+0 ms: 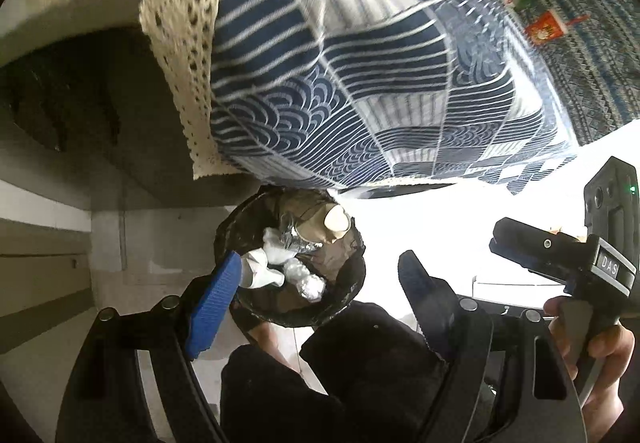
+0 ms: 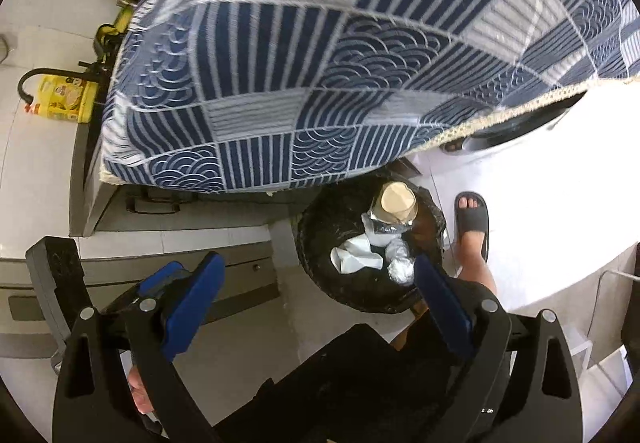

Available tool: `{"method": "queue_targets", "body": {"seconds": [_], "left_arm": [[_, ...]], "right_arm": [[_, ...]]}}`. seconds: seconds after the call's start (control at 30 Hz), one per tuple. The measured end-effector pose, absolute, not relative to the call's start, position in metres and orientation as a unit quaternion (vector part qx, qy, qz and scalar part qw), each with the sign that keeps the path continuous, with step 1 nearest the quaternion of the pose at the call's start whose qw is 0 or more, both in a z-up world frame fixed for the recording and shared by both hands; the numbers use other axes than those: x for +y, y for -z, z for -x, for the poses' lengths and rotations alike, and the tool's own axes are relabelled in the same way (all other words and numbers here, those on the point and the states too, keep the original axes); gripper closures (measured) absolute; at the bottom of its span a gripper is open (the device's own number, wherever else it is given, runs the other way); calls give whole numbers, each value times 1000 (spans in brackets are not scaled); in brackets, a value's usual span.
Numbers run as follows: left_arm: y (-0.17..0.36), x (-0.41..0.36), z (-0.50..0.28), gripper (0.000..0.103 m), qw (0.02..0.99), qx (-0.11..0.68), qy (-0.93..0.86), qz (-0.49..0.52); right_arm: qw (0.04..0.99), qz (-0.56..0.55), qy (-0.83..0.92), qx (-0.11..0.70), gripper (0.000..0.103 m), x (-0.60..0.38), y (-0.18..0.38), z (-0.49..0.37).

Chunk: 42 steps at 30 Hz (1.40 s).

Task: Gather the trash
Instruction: 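Raise both empty tools back up over the table, then grasp the colourful crumpled wrapper with the right tool while the left tool reaches toward the clear plastic cup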

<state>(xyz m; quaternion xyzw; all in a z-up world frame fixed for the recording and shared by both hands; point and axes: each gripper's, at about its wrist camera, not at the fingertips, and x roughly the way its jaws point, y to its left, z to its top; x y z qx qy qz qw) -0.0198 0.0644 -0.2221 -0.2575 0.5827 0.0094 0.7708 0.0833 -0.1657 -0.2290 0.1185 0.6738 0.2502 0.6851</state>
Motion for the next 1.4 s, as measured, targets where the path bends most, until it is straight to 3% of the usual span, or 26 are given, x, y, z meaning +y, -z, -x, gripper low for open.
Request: {"method": "queue_targets", "body": {"seconds": [0.7,1.4], "left_arm": [[114,76,-16,25,845,484,8,225],[97,103,-115,25,829,482,-99,267]], "right_arm": [[775,-40,-282,565,9,-156,114,-121],[759,14,-368,537,9,-107,107,-297]]}}
